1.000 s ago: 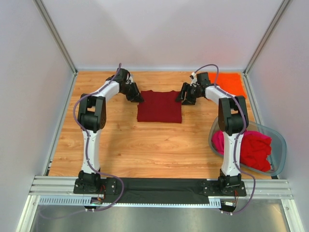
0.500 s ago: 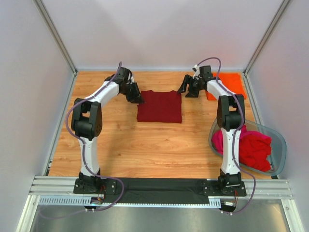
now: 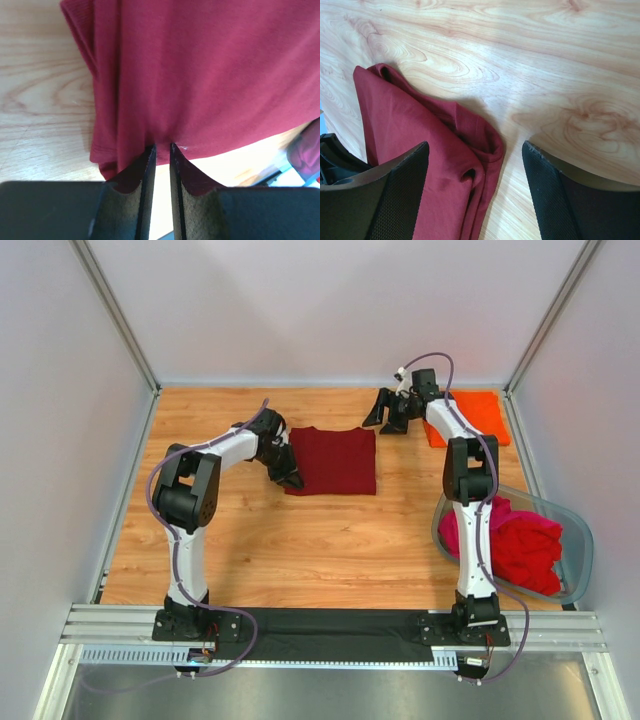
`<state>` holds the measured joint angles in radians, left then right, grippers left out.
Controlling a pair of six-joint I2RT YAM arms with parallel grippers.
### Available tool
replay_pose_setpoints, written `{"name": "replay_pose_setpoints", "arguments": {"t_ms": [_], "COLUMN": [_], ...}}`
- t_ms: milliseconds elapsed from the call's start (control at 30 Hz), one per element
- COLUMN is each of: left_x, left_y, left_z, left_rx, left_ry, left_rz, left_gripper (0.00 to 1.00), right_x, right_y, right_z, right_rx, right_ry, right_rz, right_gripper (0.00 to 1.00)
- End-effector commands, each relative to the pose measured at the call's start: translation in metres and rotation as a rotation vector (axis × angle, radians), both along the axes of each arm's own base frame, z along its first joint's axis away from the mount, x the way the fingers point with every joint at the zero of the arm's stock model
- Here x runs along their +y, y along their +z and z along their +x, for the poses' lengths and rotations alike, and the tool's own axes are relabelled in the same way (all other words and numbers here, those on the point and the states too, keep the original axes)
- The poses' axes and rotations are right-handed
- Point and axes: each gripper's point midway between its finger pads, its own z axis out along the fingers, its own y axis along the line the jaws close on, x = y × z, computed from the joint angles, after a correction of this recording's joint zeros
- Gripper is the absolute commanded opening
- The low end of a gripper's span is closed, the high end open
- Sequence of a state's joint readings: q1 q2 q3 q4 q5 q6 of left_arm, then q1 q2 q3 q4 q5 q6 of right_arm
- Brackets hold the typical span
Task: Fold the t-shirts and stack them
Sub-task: Neatly place the folded tshirt to the corner
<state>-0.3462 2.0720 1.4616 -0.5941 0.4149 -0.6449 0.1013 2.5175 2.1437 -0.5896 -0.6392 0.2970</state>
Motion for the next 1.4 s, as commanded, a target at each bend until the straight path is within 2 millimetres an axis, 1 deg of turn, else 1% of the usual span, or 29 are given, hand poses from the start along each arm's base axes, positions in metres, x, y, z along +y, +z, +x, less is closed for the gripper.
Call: {"name": "replay_pose_setpoints", "arguments": {"t_ms": [0, 33, 67, 133, 167, 200, 300, 367, 400, 500, 633, 833, 933, 1033, 1067, 1100, 1133, 1167, 1200, 1233, 1267, 1300, 1333, 1367], "left_x": [0.012, 0.015, 0.016, 0.019, 0.019, 0.019, 0.020, 0.020, 0.020, 0.019, 0.016, 0.015, 0.013, 0.011, 0.010, 0.008, 0.006, 0.005, 0.005, 0.004, 0.005, 0.006, 0.006, 0.008], "left_y": [-0.015, -0.018, -0.021, -0.023, -0.023, -0.024, -0.026, -0.027, -0.027, -0.024, -0.018, -0.015, -0.016, -0.014, -0.012, -0.006, 0.003, 0.009, 0.021, 0.035, 0.045, 0.057, 0.075, 0.082], "left_z": [-0.005, -0.005, -0.007, -0.006, -0.006, -0.006, -0.007, -0.007, -0.007, -0.003, 0.002, 0.004, 0.005, 0.006, 0.006, 0.007, 0.008, 0.009, 0.011, 0.012, 0.013, 0.014, 0.015, 0.015], "left_rx": [0.008, 0.011, 0.018, 0.017, 0.015, 0.015, 0.024, 0.024, 0.025, 0.020, 0.008, -0.002, -0.001, -0.001, -0.001, -0.004, -0.012, -0.018, -0.019, -0.032, -0.043, -0.056, -0.093, -0.111], "left_ry": [-0.005, -0.005, -0.007, -0.008, -0.010, -0.011, -0.016, -0.020, -0.021, -0.023, -0.018, -0.012, -0.013, -0.012, -0.011, -0.011, -0.010, -0.009, -0.004, 0.007, 0.012, 0.018, 0.022, 0.025], "left_rz": [0.057, 0.074, 0.080, 0.095, 0.097, 0.100, 0.104, 0.105, 0.106, 0.103, 0.093, 0.083, 0.077, 0.063, 0.058, 0.047, 0.035, 0.027, 0.028, 0.023, 0.022, 0.025, 0.017, 0.019], "left_gripper": [0.25, 0.24, 0.24, 0.24, 0.24, 0.24, 0.24, 0.23, 0.23, 0.23, 0.24, 0.23, 0.24, 0.23, 0.23, 0.24, 0.24, 0.24, 0.25, 0.25, 0.25, 0.26, 0.26, 0.26], "right_x": [-0.001, 0.000, 0.000, 0.003, 0.002, 0.003, 0.008, 0.010, 0.011, 0.012, 0.012, 0.017, 0.019, 0.020, 0.019, 0.018, 0.017, 0.013, 0.012, 0.011, 0.007, 0.005, 0.004, -0.001], "right_y": [-0.035, -0.033, -0.039, -0.033, -0.039, -0.039, -0.036, -0.041, -0.040, -0.039, -0.039, -0.037, -0.038, -0.040, -0.039, -0.037, -0.037, -0.031, -0.027, -0.023, -0.013, -0.005, 0.003, 0.009], "right_z": [-0.020, -0.023, -0.030, -0.033, -0.040, -0.041, -0.041, -0.044, -0.044, -0.049, -0.050, -0.047, -0.047, -0.051, -0.051, -0.051, -0.051, -0.053, -0.050, -0.049, -0.052, -0.048, -0.049, -0.048], "right_rx": [0.123, 0.129, 0.152, 0.140, 0.158, 0.156, 0.151, 0.179, 0.182, 0.193, 0.186, 0.167, 0.167, 0.170, 0.163, 0.154, 0.148, 0.126, 0.085, 0.057, 0.026, -0.013, -0.032, -0.047], "right_ry": [0.014, 0.018, 0.022, 0.028, 0.028, 0.028, 0.043, 0.052, 0.057, 0.062, 0.064, 0.077, 0.088, 0.093, 0.091, 0.089, 0.086, 0.077, 0.072, 0.068, 0.055, 0.055, 0.055, 0.046], "right_rz": [-0.043, -0.040, -0.037, -0.023, -0.023, -0.024, 0.014, 0.020, 0.030, 0.036, 0.034, 0.041, 0.035, 0.029, 0.015, 0.006, -0.005, -0.035, -0.053, -0.073, -0.100, -0.111, -0.124, -0.150], "right_gripper": [0.77, 0.76, 0.77, 0.77, 0.77, 0.77, 0.77, 0.78, 0.78, 0.78, 0.78, 0.76, 0.73, 0.66, 0.55, 0.49, 0.43, 0.33, 0.27, 0.17, 0.13, 0.09, 0.02, 0.00]}}
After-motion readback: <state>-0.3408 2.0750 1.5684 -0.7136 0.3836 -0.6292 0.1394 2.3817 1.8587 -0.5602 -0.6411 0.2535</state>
